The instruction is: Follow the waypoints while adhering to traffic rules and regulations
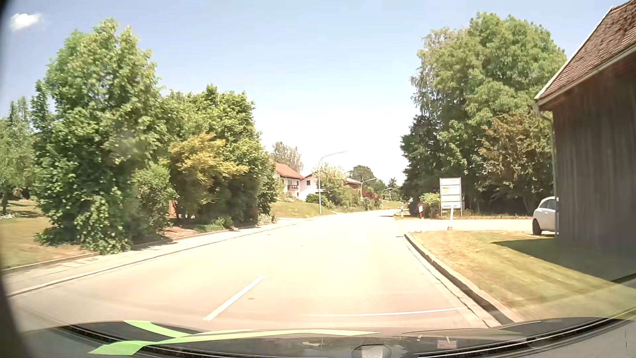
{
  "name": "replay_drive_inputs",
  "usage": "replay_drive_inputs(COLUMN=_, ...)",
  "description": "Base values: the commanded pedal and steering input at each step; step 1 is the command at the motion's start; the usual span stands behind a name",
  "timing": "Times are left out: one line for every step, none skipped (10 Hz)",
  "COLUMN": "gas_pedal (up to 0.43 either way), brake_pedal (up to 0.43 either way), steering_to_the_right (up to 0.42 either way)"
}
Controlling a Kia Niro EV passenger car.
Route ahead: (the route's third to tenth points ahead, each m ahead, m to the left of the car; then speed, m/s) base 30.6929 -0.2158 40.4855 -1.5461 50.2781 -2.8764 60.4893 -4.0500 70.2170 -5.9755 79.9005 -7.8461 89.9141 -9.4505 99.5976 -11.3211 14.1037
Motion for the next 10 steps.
replay_drive_inputs(gas_pedal=0.177, brake_pedal=0.0, steering_to_the_right=0.016)
replay_drive_inputs(gas_pedal=0.177, brake_pedal=0.0, steering_to_the_right=0.017)
replay_drive_inputs(gas_pedal=0.177, brake_pedal=0.0, steering_to_the_right=0.016)
replay_drive_inputs(gas_pedal=0.177, brake_pedal=0.0, steering_to_the_right=0.017)
replay_drive_inputs(gas_pedal=0.177, brake_pedal=0.0, steering_to_the_right=0.017)
replay_drive_inputs(gas_pedal=0.177, brake_pedal=0.0, steering_to_the_right=0.018)
replay_drive_inputs(gas_pedal=0.177, brake_pedal=0.0, steering_to_the_right=0.019)
replay_drive_inputs(gas_pedal=0.177, brake_pedal=0.0, steering_to_the_right=0.019)
replay_drive_inputs(gas_pedal=0.169, brake_pedal=0.0, steering_to_the_right=0.019)
replay_drive_inputs(gas_pedal=0.169, brake_pedal=0.0, steering_to_the_right=0.019)
